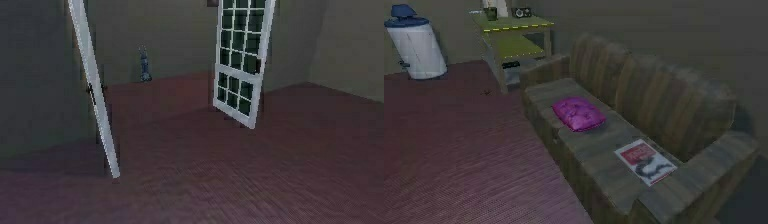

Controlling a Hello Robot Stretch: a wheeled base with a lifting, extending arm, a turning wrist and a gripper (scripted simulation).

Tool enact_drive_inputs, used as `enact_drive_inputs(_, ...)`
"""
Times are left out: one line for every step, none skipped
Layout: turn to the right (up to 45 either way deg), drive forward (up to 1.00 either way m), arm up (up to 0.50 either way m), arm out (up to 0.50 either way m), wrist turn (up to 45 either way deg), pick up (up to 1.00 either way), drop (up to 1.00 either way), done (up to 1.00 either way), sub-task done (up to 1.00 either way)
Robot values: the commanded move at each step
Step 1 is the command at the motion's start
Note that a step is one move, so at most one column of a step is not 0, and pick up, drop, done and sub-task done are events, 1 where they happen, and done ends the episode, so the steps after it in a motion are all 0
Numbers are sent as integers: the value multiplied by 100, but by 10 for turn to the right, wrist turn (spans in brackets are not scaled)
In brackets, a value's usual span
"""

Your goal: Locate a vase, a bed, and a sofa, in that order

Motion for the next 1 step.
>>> enact_drive_inputs(-30,0,0,0,0,0,0,0,0)
